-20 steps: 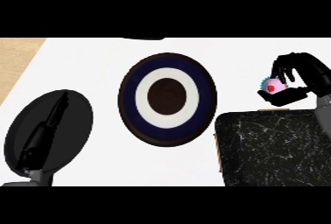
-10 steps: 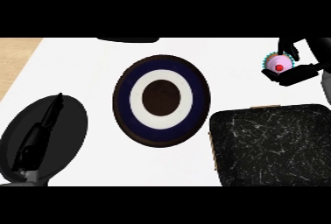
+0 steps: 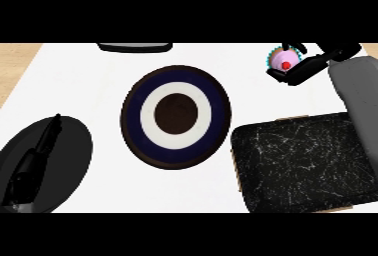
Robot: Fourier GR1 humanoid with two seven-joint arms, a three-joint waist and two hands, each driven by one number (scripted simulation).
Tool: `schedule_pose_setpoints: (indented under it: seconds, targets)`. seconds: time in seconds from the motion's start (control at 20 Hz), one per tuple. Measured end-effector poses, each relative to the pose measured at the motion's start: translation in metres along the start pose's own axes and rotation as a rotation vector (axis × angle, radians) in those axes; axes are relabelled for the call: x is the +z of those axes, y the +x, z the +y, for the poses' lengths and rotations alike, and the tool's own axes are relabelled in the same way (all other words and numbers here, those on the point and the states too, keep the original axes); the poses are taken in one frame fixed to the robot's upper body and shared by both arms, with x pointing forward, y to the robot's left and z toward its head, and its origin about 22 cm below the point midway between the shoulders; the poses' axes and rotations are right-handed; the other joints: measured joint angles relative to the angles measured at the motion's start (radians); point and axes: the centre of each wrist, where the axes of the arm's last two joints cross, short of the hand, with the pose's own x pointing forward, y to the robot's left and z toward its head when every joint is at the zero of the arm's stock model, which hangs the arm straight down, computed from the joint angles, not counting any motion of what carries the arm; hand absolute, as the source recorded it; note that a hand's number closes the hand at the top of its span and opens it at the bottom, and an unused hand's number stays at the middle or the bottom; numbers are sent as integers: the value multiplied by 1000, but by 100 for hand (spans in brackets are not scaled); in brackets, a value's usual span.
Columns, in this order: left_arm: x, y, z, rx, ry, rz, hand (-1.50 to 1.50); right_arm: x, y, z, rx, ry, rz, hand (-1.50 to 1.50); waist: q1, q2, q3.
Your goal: Pick the cupcake from the tray and place it in the plate
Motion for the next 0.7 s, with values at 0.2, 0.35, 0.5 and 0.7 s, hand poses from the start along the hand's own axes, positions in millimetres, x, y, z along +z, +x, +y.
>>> schedule_pose_setpoints:
  seconds: [0.2, 0.35, 0.5, 0.7]
  targets:
    - [2, -1, 1, -2, 11, 4, 0, -32, 13, 21, -52, 44, -7, 150, -11, -4, 0]
    - [1, 3, 0, -3, 13, 6, 0, -57, 26, 41, -76, 87, 7, 150, -16, -5, -1]
    - [3, 0, -3, -5, 12, 4, 0, -79, 37, 74, -77, 148, 28, 150, -15, -6, -1]
    - [4, 1, -1, -6, 16, 8, 0, -96, 54, 108, -70, 233, 47, 150, -20, -7, -1]
